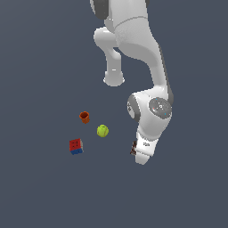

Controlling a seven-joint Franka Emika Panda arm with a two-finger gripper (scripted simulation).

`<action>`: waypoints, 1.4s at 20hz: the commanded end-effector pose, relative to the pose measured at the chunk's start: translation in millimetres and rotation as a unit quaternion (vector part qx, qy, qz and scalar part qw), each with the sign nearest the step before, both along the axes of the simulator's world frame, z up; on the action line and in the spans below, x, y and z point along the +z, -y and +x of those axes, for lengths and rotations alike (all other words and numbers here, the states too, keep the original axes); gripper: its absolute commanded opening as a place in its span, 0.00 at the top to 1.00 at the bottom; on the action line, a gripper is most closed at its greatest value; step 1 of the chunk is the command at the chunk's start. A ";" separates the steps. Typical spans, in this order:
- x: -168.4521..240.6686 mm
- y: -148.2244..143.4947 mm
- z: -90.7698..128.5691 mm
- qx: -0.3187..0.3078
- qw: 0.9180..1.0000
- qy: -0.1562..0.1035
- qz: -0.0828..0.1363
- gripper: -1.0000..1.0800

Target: Pick up a designated object from a clutter of objects.

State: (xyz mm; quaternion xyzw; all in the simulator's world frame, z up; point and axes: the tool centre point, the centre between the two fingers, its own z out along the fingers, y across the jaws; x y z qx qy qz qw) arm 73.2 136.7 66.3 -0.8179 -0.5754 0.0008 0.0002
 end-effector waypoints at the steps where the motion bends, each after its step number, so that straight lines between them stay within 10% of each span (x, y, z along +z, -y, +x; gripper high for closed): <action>1: -0.1 0.1 0.2 0.000 1.000 0.000 0.000 0.04; 17: -50.7 -0.6 0.3 0.003 1.000 0.001 0.000 0.04; 18: -50.7 -0.6 0.3 0.003 1.000 0.001 0.000 1.00; 28: -49.7 -2.8 0.2 0.004 1.000 0.001 0.001 1.00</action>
